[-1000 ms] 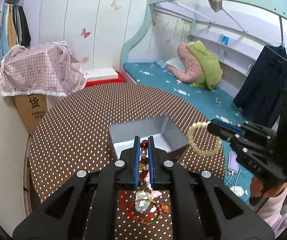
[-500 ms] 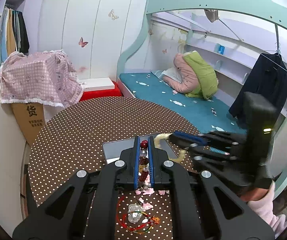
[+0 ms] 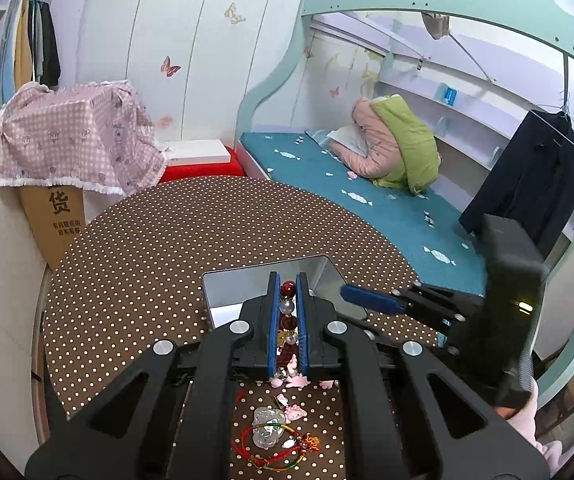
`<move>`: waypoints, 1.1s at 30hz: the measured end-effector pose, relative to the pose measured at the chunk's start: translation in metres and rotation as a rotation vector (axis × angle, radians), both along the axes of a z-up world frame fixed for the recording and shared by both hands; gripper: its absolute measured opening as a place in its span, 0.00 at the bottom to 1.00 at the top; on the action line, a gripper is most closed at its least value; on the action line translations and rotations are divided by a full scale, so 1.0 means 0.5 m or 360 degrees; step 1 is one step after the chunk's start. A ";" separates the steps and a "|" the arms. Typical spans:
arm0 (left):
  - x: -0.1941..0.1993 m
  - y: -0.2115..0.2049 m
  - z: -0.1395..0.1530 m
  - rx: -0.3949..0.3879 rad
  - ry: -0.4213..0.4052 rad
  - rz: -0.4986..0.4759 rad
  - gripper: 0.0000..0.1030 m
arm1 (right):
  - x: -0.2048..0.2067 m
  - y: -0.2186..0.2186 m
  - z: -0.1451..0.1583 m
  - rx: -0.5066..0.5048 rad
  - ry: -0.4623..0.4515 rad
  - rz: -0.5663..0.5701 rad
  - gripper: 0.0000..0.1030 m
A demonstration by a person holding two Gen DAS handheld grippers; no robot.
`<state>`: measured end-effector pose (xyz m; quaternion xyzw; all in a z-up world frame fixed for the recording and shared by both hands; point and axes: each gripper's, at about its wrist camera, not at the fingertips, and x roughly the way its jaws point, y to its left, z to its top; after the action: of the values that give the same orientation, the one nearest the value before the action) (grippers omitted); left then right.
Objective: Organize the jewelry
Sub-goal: 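Lower the cream bracelet into the tin box and open the right gripper while the left carries the red bracelet, then lower the dark red bead bracelet into the tin box and open the left gripper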
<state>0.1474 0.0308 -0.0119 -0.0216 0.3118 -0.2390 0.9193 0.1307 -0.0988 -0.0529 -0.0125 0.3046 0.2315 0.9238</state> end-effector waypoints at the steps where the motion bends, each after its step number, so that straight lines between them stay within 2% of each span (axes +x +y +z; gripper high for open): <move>1: 0.001 0.001 0.002 -0.0005 -0.0002 -0.0001 0.08 | -0.011 0.001 0.004 0.0013 -0.0015 0.0028 0.32; 6: -0.011 0.005 0.013 -0.0034 -0.0031 -0.0017 0.08 | -0.066 0.045 0.000 -0.0037 -0.0070 0.0234 0.32; 11: -0.034 0.010 0.028 -0.0045 -0.0063 -0.0045 0.08 | -0.046 0.084 -0.028 -0.0127 -0.0018 0.0231 0.32; 12: -0.040 0.011 0.032 -0.0041 -0.0075 -0.0049 0.08 | -0.037 0.085 -0.032 -0.0129 -0.0005 0.0227 0.25; 13: -0.044 0.013 0.035 -0.0036 -0.0084 -0.0049 0.08 | -0.032 0.088 -0.034 -0.0129 0.0008 0.0230 0.15; 16: -0.054 0.019 0.039 -0.0020 -0.0100 -0.0039 0.08 | -0.021 0.082 -0.040 -0.0097 0.0049 0.0234 0.03; 20: -0.057 0.024 0.029 0.0010 -0.0090 0.0002 0.08 | -0.022 0.059 -0.028 -0.0050 0.0055 0.0187 0.03; 33: -0.019 -0.004 -0.032 0.0103 0.0041 0.0034 0.08 | -0.061 -0.018 0.058 0.0099 -0.0102 0.0084 0.03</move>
<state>0.1378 0.0288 -0.0276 0.0018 0.3309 -0.2187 0.9180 0.1002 -0.1079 -0.0240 0.0008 0.2671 0.2647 0.9266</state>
